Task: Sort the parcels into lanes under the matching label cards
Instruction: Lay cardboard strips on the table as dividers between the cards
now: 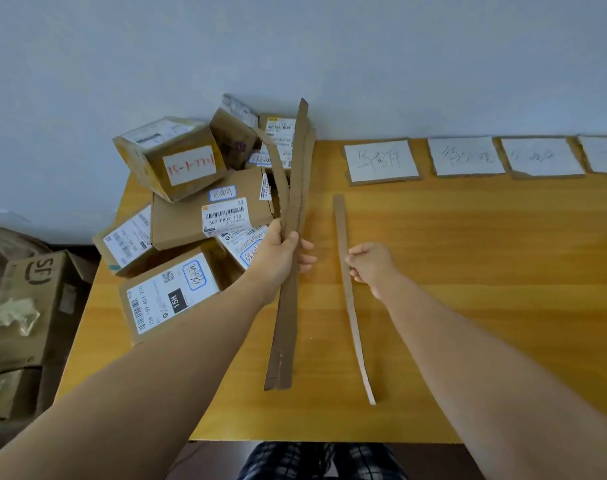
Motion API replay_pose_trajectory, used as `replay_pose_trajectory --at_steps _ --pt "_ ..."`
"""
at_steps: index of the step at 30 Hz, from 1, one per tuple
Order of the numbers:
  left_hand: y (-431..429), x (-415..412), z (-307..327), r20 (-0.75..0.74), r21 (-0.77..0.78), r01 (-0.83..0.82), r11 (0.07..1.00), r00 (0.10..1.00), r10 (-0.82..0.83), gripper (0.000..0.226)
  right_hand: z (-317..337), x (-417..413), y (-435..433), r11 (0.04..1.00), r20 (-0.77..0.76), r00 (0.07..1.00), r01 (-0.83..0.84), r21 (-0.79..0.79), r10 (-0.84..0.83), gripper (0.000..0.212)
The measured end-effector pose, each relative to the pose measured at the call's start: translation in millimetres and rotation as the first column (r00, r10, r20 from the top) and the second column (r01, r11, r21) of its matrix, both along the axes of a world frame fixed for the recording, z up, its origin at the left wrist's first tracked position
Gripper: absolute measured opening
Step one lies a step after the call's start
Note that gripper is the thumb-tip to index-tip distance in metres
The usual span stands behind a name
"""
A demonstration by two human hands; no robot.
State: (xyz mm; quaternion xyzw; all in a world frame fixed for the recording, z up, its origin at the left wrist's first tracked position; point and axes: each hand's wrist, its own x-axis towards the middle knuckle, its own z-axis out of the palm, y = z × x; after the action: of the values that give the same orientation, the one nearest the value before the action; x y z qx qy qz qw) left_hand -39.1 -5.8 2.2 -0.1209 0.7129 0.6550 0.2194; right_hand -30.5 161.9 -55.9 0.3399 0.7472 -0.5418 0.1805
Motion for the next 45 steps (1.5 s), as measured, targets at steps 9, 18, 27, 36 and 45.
replay_pose_trajectory --at_steps 9,18,27,36,45 --pt "6.1 -13.7 -6.9 0.028 -0.016 -0.052 0.999 0.998 0.053 0.022 -12.9 -26.5 2.6 1.0 0.064 0.998 -0.015 0.019 0.013 0.015" --pt "8.0 -12.3 -8.1 0.02 -0.024 -0.046 0.999 0.999 0.047 0.02 -0.4 -10.3 14.0 0.384 0.201 0.638 -0.654 0.652 0.744 0.073" --pt "-0.9 -7.8 -8.0 0.003 -0.033 -0.046 0.998 0.999 0.046 0.018 -6.3 4.3 1.4 0.038 0.468 0.311 -0.861 0.506 0.827 0.097" --pt "-5.8 -7.7 -7.4 -0.021 -0.028 -0.023 0.999 1.0 0.023 0.014 -6.3 -7.5 -14.9 0.094 0.438 0.367 -0.843 0.53 0.821 0.099" --pt "-11.8 -11.2 23.9 -0.084 -0.01 -0.029 1.0 0.996 0.028 0.014 44.1 -4.4 -6.6 0.485 0.043 0.645 -0.616 0.621 0.763 0.069"
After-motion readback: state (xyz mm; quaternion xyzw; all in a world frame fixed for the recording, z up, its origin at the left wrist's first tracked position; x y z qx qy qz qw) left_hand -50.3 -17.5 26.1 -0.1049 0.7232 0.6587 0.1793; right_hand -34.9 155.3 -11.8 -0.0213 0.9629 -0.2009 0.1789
